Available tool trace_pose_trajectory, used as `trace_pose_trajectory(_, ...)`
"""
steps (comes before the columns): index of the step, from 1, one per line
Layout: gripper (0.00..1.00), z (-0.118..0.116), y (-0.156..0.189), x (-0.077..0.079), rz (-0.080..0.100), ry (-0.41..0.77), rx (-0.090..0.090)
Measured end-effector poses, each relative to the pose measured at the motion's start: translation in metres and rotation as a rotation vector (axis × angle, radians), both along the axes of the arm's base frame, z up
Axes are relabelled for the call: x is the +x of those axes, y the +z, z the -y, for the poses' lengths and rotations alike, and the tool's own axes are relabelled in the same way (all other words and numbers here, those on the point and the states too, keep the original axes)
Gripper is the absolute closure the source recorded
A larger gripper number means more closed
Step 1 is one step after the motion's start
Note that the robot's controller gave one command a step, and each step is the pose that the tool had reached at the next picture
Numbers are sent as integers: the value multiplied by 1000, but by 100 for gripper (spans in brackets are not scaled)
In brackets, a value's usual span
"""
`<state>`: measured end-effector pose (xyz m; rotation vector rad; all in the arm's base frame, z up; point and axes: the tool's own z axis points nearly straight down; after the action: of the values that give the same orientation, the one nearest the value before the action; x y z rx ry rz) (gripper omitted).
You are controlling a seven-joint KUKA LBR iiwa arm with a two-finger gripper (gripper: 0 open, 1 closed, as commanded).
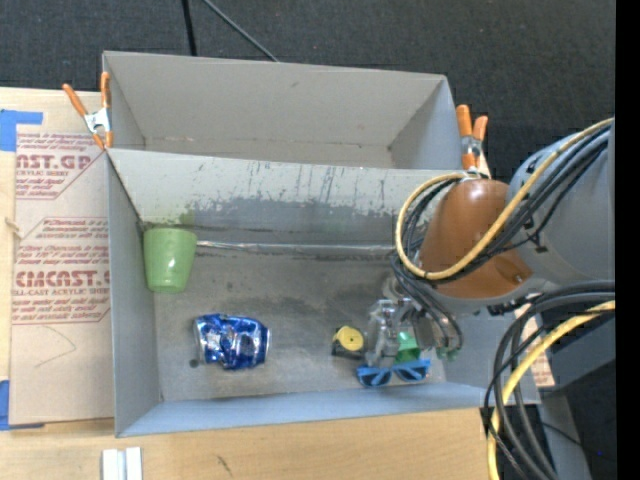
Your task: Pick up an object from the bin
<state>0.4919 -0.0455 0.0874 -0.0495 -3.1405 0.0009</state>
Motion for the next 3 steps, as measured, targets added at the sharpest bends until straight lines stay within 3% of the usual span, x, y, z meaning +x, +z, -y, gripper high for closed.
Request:
trace_pose_trajectory(1,0,0,0,0,0,0,0)
trace_pose_trajectory(2,100,0,0,0,0,0,0)
trace_pose_trajectory(3,0,0,0,0,0,0,0)
